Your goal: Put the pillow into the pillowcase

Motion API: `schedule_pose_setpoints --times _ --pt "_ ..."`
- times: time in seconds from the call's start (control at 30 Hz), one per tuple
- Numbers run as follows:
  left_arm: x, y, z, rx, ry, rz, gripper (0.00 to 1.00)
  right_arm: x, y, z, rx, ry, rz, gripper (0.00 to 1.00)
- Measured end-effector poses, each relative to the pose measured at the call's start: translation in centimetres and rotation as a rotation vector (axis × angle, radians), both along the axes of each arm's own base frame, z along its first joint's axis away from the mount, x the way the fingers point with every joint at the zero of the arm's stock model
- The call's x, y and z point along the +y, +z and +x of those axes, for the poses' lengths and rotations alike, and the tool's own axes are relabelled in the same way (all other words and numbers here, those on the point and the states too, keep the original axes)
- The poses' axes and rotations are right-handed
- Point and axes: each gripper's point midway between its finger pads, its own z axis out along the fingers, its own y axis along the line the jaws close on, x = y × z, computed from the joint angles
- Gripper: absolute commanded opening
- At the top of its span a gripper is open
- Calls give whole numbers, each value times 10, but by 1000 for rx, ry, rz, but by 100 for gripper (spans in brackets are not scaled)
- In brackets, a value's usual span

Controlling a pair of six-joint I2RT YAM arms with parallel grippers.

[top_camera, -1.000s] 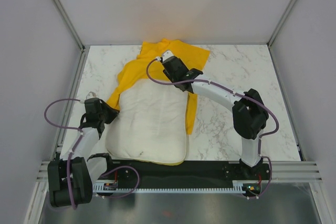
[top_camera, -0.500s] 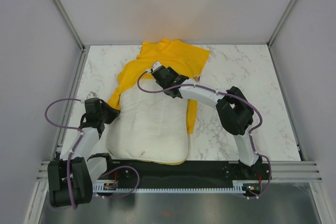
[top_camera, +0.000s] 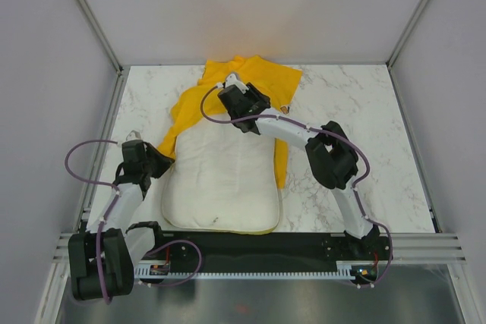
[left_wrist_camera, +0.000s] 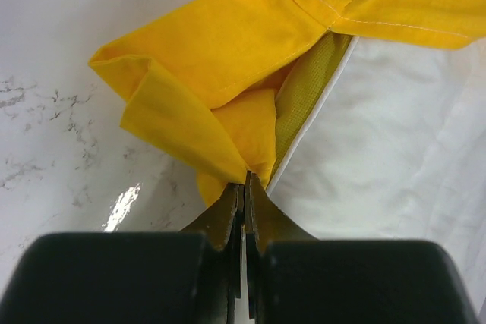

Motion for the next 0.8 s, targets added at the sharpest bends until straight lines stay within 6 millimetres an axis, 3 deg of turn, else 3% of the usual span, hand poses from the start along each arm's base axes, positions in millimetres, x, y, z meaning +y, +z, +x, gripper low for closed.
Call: schedule_pose_setpoints --times 0.1,0.2,0.4,0.5,0.6,0.73,0.8 --pt "0 1 0 -1 -3 1 2 0 -1 6 -9 -9 -9 31" --pt "-1 1 0 0 -9 -2 2 2 -8 9 -1 -4 -30 0" --pt "-5 1 -1 3 -24 -7 2 10 -26 -3 71 55 55 0" --pt "-10 0 -1 8 -41 -7 2 -4 -24 -32 123 72 115 0" --pt "-23 3 7 25 -88 -3 2 -20 -2 -64 125 81 210 0" --pt "-60 9 29 48 -203 23 2 -35 34 -115 104 110 364 0" --pt "-84 16 46 44 -265 35 2 -35 36 -141 131 142 409 0"
